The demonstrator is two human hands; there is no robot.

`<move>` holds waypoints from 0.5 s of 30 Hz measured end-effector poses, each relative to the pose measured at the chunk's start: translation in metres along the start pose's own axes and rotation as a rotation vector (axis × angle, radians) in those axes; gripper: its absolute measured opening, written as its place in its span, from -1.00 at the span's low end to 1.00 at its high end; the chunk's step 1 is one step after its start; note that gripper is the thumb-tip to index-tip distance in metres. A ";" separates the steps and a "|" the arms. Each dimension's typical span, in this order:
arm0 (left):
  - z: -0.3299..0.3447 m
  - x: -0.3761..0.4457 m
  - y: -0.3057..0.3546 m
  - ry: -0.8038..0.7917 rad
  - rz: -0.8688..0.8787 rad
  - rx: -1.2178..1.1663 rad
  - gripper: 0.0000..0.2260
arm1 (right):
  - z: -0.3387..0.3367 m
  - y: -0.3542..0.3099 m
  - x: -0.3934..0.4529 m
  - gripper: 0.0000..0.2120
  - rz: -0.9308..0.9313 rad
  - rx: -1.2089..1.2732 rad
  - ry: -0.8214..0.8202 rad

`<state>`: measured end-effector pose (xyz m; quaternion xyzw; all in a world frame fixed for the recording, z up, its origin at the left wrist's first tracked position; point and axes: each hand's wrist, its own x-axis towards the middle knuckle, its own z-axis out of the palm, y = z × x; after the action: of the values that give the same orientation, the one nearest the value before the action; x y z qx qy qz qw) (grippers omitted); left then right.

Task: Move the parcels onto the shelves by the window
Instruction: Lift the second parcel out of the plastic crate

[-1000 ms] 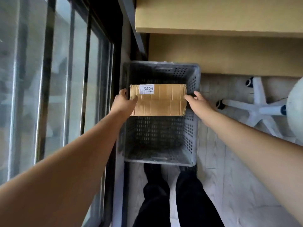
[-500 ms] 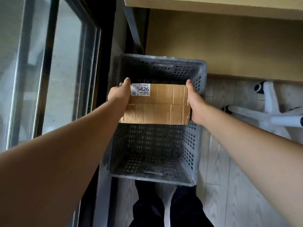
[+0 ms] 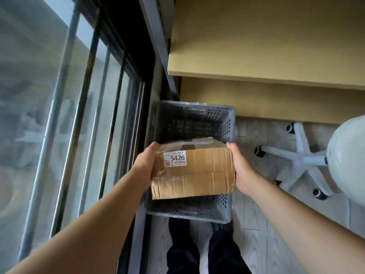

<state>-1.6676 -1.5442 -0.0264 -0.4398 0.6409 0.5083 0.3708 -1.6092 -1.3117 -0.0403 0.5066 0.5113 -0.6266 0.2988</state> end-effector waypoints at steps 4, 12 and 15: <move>-0.018 -0.062 0.004 -0.054 -0.043 -0.023 -0.66 | -0.012 -0.003 -0.061 -0.56 -0.006 -0.003 0.006; -0.048 -0.185 0.010 -0.155 -0.031 -0.031 -0.68 | -0.040 -0.018 -0.182 -0.55 -0.025 0.019 0.035; -0.061 -0.230 0.016 -0.165 0.017 -0.024 -0.69 | -0.046 -0.033 -0.225 -0.46 -0.026 -0.011 0.043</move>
<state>-1.6067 -1.5596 0.2039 -0.3954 0.6057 0.5538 0.4125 -1.5540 -1.2906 0.1844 0.5117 0.5275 -0.6166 0.2824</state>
